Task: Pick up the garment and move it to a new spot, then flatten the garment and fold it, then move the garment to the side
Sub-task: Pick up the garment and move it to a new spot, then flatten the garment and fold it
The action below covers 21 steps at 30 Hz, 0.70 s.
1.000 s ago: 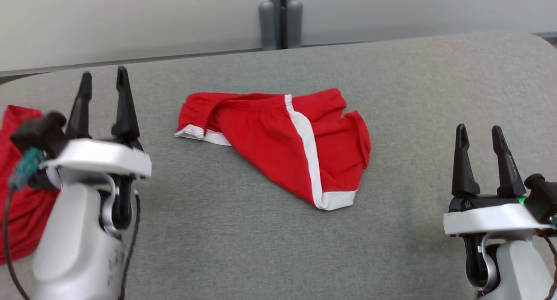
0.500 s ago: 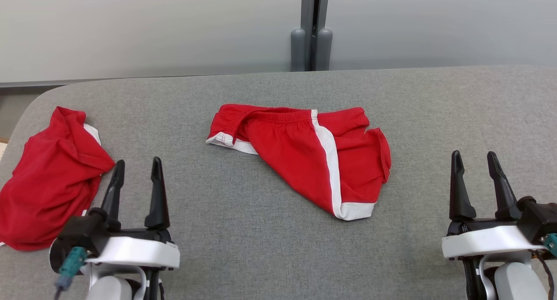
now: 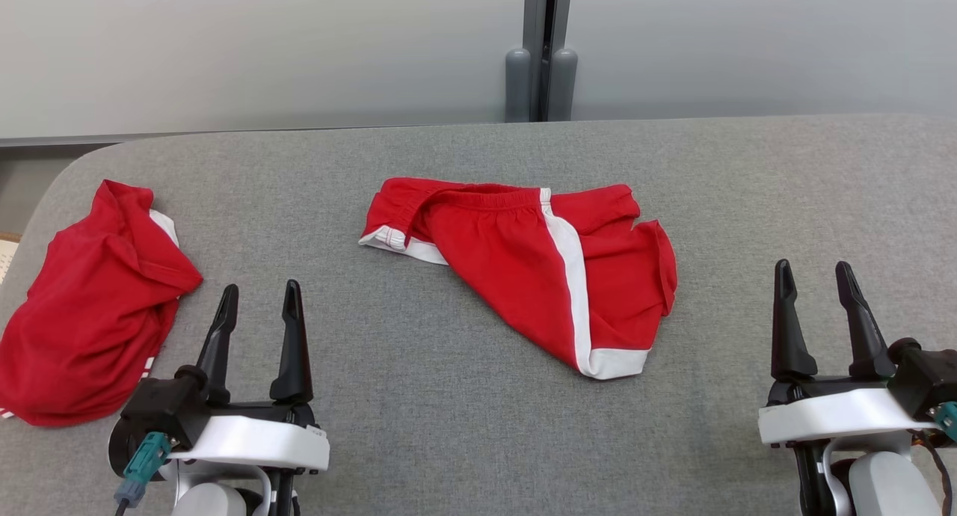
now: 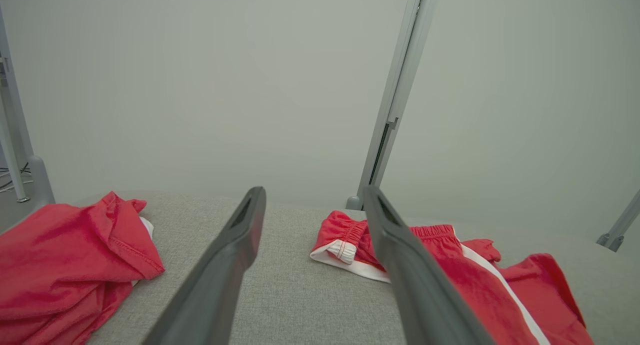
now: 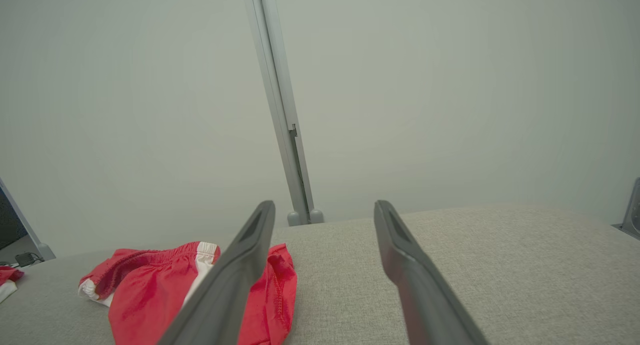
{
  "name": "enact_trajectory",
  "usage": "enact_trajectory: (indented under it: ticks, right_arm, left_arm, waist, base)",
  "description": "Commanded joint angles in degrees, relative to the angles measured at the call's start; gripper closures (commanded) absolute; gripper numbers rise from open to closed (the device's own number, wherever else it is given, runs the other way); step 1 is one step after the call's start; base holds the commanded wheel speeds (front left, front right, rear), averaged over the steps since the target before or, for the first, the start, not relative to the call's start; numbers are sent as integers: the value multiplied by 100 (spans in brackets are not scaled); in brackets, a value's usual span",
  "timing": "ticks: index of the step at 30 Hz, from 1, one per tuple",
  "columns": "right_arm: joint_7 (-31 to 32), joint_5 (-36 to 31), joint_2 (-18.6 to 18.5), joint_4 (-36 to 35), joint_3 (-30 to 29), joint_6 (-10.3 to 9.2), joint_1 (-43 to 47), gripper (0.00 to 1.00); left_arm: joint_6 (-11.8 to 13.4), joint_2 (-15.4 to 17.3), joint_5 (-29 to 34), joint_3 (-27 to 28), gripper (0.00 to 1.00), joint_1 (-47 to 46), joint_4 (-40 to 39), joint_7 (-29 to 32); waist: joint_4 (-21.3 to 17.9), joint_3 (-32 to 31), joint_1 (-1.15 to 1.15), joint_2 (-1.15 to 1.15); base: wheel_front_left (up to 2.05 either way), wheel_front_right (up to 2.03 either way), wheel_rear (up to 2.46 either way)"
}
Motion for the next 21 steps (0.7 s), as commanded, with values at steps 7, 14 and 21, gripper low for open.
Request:
enact_trajectory:
  ticks: [7, 14, 21]
  right_arm:
    - [-7, 3, -14, 76, -60, 0, 28, 0]
    - [-7, -159, -15, 617, 204, 0, -376, 0]
    - [498, -7, -155, 1999, 320, 0, -1170, 0]
  left_arm:
    - [52, 20, -202, -60, 0, -52, 83, -1]
    - [36, 20, -29, -216, 0, -231, 170, -1]
    - [104, 19, 122, -518, 0, -410, 211, -1]
  waist:
    - [72, 78, 0, 0]
    - [249, 391, 0, 0]
    - [572, 690, 0, 0]
  base:
    - [0, 0, 0]
    - [0, 0, 0]
    - [0, 0, 0]
